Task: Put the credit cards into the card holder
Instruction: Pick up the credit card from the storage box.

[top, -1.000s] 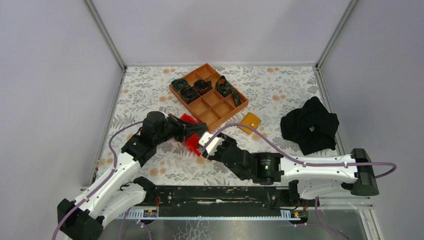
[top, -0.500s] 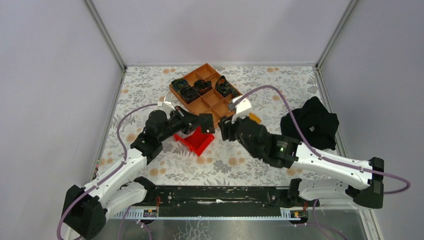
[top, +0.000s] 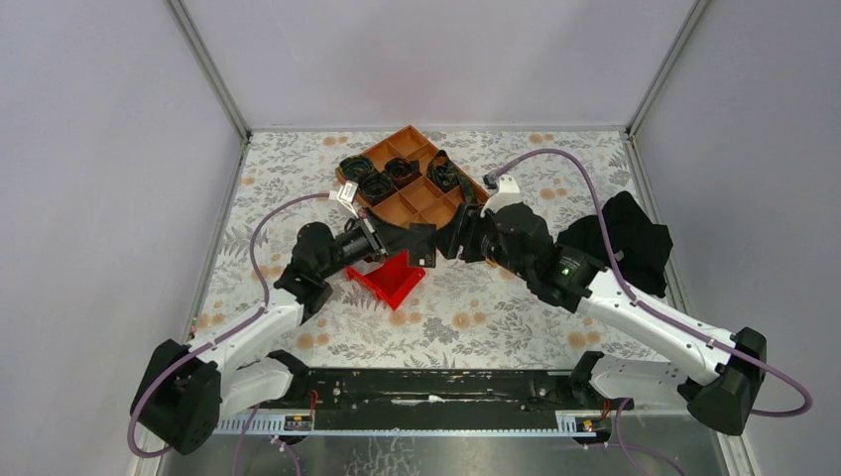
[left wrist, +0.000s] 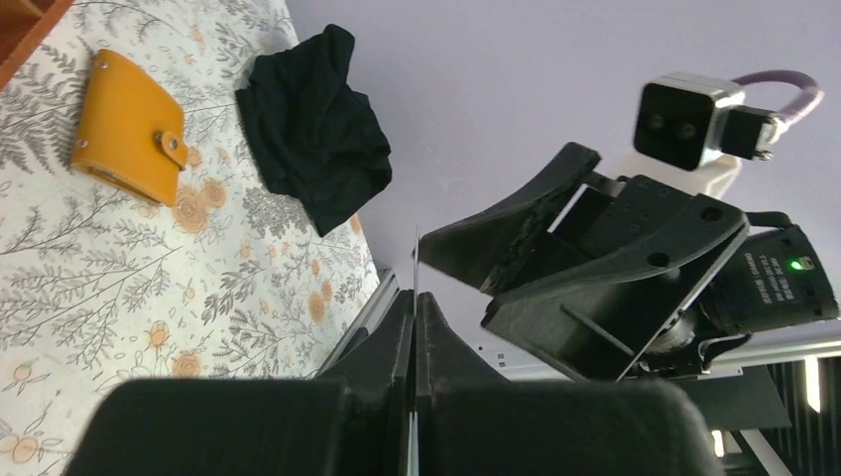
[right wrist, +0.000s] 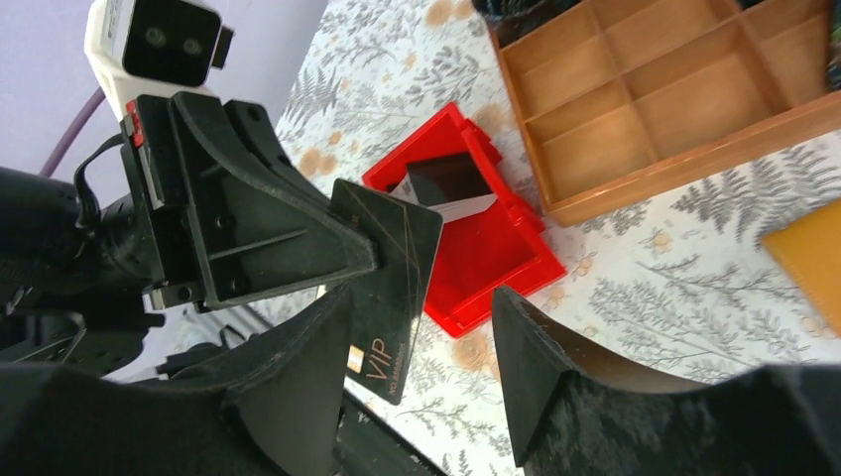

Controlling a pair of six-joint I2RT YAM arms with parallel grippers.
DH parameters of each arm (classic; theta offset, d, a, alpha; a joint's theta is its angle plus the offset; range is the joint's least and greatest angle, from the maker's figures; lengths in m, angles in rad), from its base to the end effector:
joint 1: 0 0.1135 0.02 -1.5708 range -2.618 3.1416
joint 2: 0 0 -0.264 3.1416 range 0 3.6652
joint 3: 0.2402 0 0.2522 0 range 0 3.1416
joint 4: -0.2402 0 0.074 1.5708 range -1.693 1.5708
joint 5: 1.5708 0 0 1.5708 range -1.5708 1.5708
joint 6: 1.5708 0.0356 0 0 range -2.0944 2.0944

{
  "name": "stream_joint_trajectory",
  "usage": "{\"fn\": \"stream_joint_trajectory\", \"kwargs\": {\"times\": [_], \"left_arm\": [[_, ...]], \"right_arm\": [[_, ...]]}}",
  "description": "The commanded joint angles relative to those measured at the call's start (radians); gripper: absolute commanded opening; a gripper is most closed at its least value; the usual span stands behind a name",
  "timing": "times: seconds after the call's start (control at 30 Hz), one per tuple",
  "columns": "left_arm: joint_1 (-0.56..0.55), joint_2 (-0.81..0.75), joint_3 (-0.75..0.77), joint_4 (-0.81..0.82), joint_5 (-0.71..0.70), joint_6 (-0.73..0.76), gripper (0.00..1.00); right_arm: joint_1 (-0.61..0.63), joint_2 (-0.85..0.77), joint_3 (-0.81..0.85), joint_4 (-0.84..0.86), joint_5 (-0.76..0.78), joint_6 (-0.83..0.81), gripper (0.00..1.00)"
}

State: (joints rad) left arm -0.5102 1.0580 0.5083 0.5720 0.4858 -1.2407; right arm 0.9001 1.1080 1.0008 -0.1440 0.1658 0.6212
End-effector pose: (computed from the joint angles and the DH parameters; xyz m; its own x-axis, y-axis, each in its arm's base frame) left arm 0.1980 -0.1298 0.2691 -0.7876 -0.5179 -0.3339 0.2904 0.1659 -0.9424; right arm 0.1648 0.1983 0.3561 -0.5175 0.2713 -0.8115 -0.4576 0.7137 0.5304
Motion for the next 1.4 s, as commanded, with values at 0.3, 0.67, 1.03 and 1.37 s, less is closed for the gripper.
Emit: {"fn": "stream_joint_trajectory", "kwargs": {"times": [0.3,0.67,1.03,1.37], "left_arm": [[-0.005,0.125,-0.004,0.331,0.08,-0.093,0.0],[-0.005,0.274,0.005,0.573,0.149,-0.226,0.0],[-0.004,0.304,0.032,0.528,0.178,-0.21,0.0],[-0.002,0.348,0.047,0.472,0.154,-0.198,0.48]], "right_arm": [[-0.031,-0.039,-0.117,0.154,-0.154,0.175,0.59],[-0.078,-0.09,-0.226,0.344,-0.221,0.236,0.44],[-0.098,-0.114,-0.26,0.416,-0.218,0.248,0.2],[-0.102,-0.131,-0.276,0.43,-0.206,0.264,0.0]]}}
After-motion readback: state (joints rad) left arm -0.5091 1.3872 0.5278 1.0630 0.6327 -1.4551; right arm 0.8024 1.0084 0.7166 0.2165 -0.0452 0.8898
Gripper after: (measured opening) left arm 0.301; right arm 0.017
